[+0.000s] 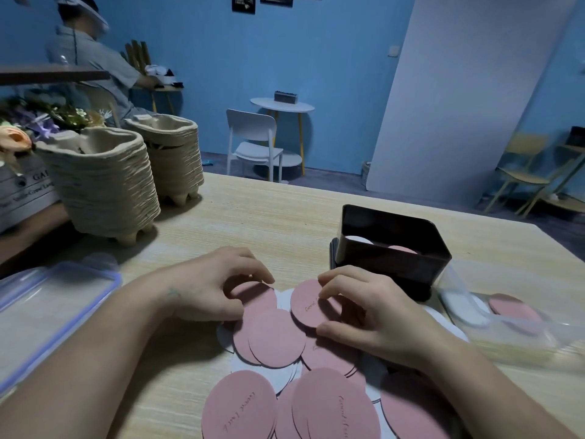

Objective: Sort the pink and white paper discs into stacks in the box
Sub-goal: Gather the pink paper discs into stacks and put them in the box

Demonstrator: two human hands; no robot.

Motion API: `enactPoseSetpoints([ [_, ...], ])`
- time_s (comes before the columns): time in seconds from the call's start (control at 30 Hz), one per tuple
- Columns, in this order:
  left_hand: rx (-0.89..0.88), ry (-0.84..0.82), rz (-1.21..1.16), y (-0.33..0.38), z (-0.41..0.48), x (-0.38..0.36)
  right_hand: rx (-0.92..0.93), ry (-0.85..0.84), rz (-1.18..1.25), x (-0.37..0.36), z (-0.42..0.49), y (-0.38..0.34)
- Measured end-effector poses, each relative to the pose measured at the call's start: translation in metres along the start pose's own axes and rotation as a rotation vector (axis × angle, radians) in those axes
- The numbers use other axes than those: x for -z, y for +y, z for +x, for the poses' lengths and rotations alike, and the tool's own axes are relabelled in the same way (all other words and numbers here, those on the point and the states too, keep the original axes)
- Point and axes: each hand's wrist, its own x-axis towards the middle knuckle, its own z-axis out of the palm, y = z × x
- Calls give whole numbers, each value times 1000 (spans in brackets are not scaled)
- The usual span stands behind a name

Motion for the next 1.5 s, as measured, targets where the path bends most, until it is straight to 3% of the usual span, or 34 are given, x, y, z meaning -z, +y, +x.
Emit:
enactPoseSetpoints([
  [0.27,-84,82,-101,-5,6,-5,5,8,-10,-3,0,0],
  [0.57,-166,410,-179,-4,26,-27,-6,2,-12,-3,-2,5],
  [0.87,-61,174,-184,-8,15,-18,-6,26,-29,-4,-2,7],
  [1.07,-69,281,-221,-9,17,-17,-1,40,-34,-5,-1,7],
  [1.23,-178,456,-229,3,21,-22,-12,75,-27,-6,-1,8],
  [1.5,-329,489,-195,20,29,-34,26,224,28,-6,4,2],
])
